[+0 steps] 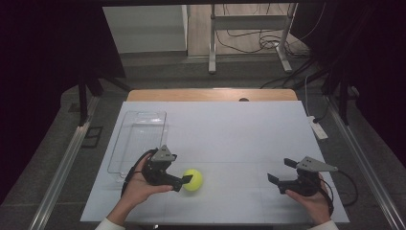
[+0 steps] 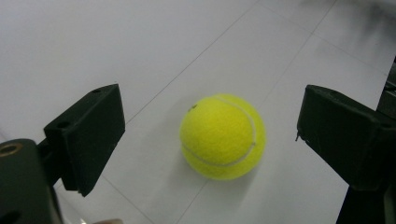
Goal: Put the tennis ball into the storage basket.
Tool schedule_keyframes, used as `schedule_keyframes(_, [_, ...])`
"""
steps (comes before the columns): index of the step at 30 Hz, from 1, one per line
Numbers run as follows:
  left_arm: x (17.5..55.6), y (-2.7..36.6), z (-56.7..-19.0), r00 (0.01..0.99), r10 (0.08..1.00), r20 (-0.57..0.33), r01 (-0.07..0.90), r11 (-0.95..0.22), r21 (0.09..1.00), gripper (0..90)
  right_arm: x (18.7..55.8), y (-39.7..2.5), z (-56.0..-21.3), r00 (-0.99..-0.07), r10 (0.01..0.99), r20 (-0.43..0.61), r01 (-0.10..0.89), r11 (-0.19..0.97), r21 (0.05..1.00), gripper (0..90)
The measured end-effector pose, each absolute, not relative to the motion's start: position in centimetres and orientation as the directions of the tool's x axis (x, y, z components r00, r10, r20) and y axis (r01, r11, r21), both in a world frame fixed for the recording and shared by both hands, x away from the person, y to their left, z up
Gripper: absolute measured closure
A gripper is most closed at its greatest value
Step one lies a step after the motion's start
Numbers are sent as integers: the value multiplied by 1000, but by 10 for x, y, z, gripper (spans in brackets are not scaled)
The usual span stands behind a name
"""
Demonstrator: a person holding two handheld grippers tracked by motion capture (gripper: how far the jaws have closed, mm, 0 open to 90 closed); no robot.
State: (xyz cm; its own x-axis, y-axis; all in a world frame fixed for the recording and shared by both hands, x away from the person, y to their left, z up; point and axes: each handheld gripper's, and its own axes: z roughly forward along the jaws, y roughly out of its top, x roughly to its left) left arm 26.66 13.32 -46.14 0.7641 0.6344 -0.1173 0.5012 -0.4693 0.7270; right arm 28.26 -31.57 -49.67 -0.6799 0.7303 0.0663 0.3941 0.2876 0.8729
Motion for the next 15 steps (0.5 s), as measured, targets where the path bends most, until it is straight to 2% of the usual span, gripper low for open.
schedule_keyframes(15, [271,117,-467,790,603,-109,501,-534,681,67,282,-316,-497,-678,732,65,397,291,870,87])
